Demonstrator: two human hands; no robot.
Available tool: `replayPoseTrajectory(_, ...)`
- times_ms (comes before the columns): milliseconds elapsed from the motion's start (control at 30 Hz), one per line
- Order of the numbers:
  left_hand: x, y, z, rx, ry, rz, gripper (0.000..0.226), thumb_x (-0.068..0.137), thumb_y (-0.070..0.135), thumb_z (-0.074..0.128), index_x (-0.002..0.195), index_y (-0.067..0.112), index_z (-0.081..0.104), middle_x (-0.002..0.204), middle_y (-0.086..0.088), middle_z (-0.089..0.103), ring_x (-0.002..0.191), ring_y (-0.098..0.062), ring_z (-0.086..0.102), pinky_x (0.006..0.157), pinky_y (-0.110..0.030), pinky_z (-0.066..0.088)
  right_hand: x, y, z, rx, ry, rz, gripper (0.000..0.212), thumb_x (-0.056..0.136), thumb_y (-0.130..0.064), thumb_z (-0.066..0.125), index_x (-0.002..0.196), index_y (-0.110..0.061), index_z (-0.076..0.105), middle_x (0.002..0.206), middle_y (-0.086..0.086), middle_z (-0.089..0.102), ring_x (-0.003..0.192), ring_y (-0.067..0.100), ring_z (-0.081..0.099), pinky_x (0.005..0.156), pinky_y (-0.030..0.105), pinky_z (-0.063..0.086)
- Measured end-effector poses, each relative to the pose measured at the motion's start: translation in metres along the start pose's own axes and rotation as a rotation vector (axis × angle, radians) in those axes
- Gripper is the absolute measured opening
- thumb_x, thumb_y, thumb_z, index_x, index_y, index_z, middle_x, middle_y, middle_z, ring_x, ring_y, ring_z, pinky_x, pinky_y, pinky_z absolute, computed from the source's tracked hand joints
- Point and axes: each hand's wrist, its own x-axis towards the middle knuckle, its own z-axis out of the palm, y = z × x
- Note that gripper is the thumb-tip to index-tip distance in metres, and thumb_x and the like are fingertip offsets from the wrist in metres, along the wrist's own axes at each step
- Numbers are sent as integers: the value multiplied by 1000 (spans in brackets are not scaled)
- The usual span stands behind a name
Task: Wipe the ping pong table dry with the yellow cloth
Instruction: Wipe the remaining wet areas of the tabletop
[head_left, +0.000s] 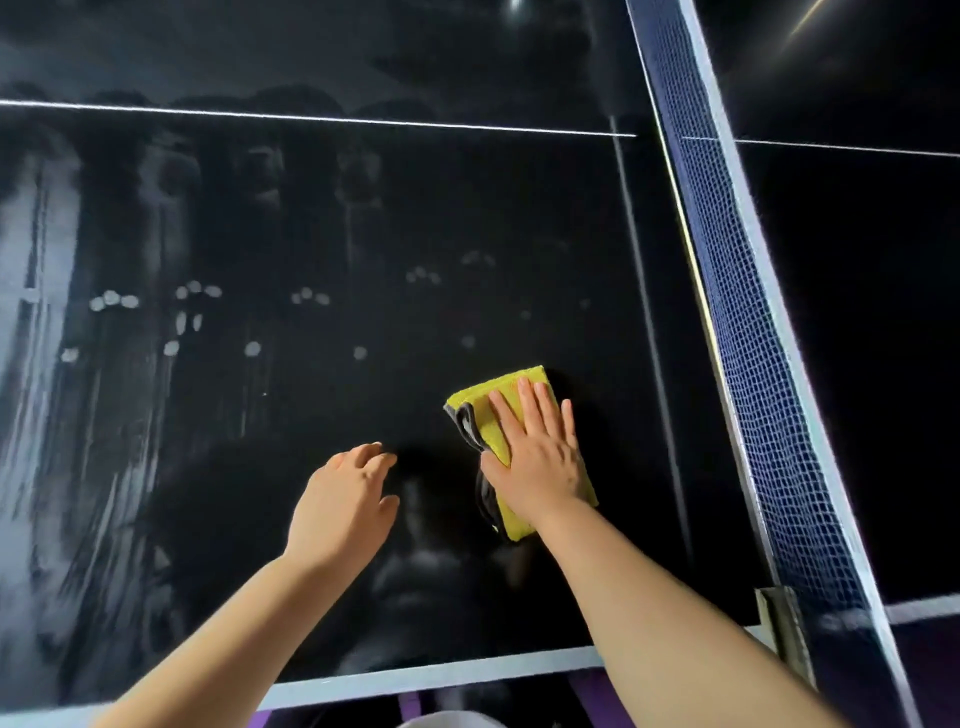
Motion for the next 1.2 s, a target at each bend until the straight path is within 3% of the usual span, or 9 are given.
replayPoseTrajectory(300, 56, 103, 26, -35, 11, 102, 55, 91, 27, 55, 143, 23, 38, 147, 7, 39, 132, -15, 38, 105, -25, 31, 10, 139, -21, 18, 61, 175, 72, 96, -53, 32, 145, -40, -19, 159, -4, -26, 145, 14, -29, 118, 42, -22)
replayPoseTrajectory(433, 69, 112, 30, -46, 22, 105, 54, 90, 26, 55, 142, 22, 40, 146, 7, 40, 131, -15, 39, 105, -26, 32, 16, 183, -32, -7, 21, 145, 73, 89, -56, 25, 146, -42, -19, 160, -6, -27, 143, 10, -33, 118, 39, -21)
replayPoseTrajectory(500, 68, 108, 30, -57, 24, 93, 53, 89, 24, 57, 140, 21, 44, 145, 6, 42, 129, -17, 42, 104, -28, 33, 17, 199, -39, -23, -13, 113, 74, 92, -54, 30, 149, -42, -17, 159, -8, -30, 142, 7, -35, 117, 36, -22)
replayPoseTrajectory(600, 60, 91, 27, -64, 35, 63, 51, 84, 20, 64, 133, 18, 53, 138, 2, 51, 121, -21, 51, 99, -31, 40, 24, 204, -46, -73, 4, 213, 75, 97, -52, 33, 153, -37, -14, 159, -4, -30, 144, 11, -31, 117, 37, -21)
replayPoseTrajectory(733, 46, 48, 21, -75, 64, -3, 49, 76, 15, 72, 124, 13, 61, 129, -2, 59, 110, -25, 59, 92, -36, 47, 42, 157, -46, -2, 49, 480, 77, 97, -56, 31, 156, -27, -10, 163, 9, -18, 149, 22, -20, 120, 45, -13)
replayPoseTrajectory(800, 37, 25, 17, -89, 71, -36, 49, 75, 14, 73, 122, 11, 63, 127, -4, 61, 109, -26, 60, 92, -36, 47, 49, 122, -43, 18, 70, 515, 80, 96, -59, 32, 156, -26, -9, 163, 12, -15, 150, 26, -18, 120, 47, -12)
replayPoseTrajectory(1200, -8, -111, -19, -122, 143, -205, 48, 73, 13, 76, 119, 10, 65, 124, -6, 63, 110, -28, 60, 94, -39, 47, 70, -159, -7, -82, 38, -10, 75, 97, -57, 22, 152, -26, -18, 160, 15, -23, 147, 31, -25, 116, 53, -17)
